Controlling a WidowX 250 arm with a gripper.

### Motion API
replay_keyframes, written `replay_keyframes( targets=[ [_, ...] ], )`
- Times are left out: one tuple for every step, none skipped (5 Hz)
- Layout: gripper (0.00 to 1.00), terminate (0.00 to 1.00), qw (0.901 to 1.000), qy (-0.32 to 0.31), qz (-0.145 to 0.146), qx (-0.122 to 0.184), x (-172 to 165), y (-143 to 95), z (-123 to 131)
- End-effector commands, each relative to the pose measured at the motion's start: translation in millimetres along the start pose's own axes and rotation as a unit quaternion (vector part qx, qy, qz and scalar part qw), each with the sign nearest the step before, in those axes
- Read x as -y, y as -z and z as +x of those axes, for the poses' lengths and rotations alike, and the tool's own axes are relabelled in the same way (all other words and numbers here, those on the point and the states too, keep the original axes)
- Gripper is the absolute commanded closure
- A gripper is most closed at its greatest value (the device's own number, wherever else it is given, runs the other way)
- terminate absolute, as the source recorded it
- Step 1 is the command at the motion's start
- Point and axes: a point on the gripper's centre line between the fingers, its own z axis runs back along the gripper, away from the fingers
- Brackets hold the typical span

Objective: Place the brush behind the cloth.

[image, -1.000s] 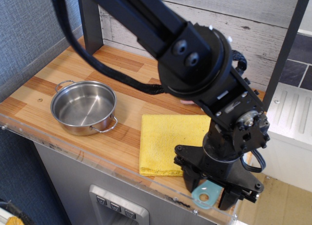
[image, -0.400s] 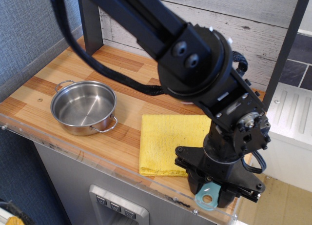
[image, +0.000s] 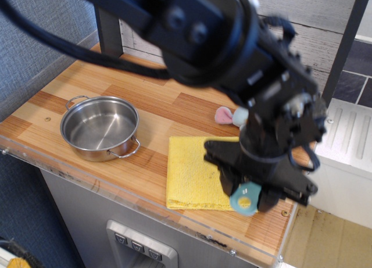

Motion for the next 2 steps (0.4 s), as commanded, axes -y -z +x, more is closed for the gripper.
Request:
replay_keyframes(
  targets=[
    [1.00,0.00,0.9963,-0.056,0.001,0.065,-31.6,-50.8,25.0],
    [1.00,0.00,0.9934,-0.091,0.019,0.068,-61.9,-57.6,35.5]
  ],
)
